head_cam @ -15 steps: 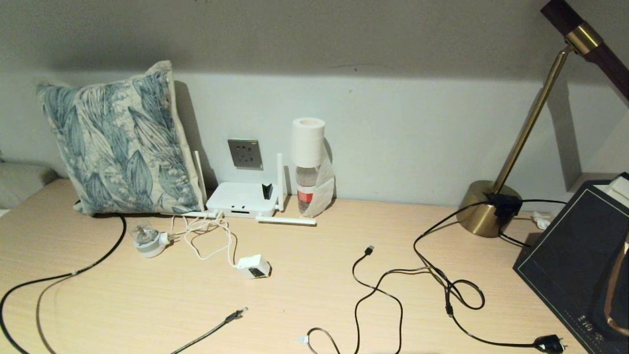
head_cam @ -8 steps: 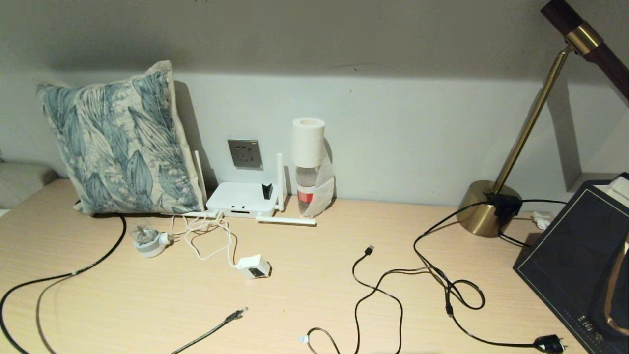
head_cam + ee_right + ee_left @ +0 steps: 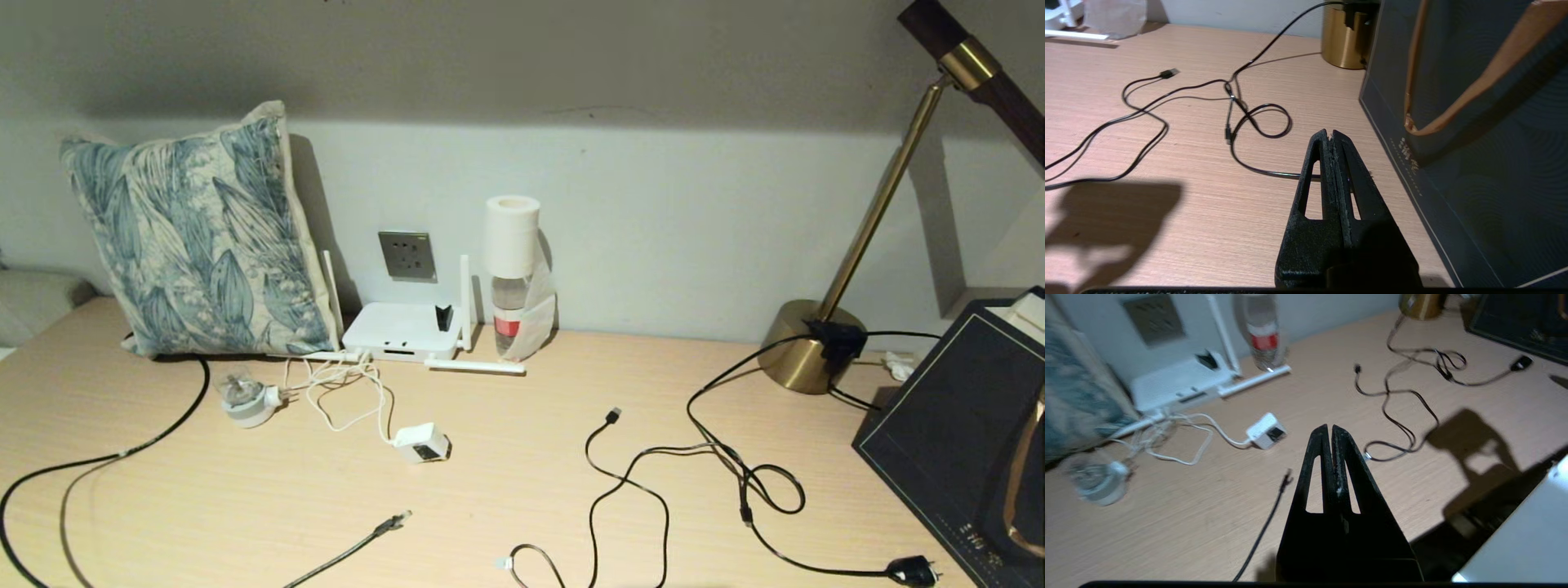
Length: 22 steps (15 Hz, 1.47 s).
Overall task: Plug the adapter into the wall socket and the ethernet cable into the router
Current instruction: Pick up plug
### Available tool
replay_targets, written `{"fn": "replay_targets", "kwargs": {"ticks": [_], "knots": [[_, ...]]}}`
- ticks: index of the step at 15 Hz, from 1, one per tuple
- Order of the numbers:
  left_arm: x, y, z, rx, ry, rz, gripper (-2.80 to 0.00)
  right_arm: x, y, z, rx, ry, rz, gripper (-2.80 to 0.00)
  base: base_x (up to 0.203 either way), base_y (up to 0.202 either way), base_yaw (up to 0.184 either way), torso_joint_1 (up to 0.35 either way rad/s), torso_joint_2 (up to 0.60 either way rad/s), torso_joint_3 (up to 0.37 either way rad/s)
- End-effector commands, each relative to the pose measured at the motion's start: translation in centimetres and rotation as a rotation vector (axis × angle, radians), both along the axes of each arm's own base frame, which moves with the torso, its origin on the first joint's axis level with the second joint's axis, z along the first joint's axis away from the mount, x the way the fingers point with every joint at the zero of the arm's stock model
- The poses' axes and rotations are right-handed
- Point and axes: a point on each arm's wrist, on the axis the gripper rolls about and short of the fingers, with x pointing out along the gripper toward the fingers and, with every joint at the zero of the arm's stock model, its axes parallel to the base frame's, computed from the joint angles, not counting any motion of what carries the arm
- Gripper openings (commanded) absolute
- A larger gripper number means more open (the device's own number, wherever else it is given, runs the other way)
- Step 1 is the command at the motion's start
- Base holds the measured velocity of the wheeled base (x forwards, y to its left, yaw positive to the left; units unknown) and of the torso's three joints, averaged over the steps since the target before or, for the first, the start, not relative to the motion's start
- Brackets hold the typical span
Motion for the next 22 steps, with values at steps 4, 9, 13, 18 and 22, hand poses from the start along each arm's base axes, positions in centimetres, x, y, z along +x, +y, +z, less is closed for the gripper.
{"fn": "replay_targets", "kwargs": {"ticks": [4,9,13,18,22], "knots": [[19.0,-1.8,1.6,0.176,0.335,-0.116,-2.80,0.0,0.0,0.0,-0.001,0.000,0.000,-2.80,0.000,0.000,0.000,0.000,0.00,0.000],[29.4,-2.2,-1.2,0.650,0.122,-0.449,-2.80,0.0,0.0,0.0,-0.001,0.000,0.000,-2.80,0.000,0.000,0.000,0.000,0.00,0.000],[30.7,-2.3,-3.0,0.833,0.169,-0.587,0.00,0.0,0.0,0.0,-0.001,0.000,0.000,-2.80,0.000,0.000,0.000,0.000,0.00,0.000],[33.8,-2.7,-4.2,0.974,0.140,-0.716,0.00,0.0,0.0,0.0,-0.001,0.000,0.000,-2.80,0.000,0.000,0.000,0.000,0.00,0.000],[35.4,-4.5,-5.4,0.987,0.164,-0.786,0.00,0.0,0.0,0.0,-0.001,0.000,0.000,-2.80,0.000,0.000,0.000,0.000,0.00,0.000]]}}
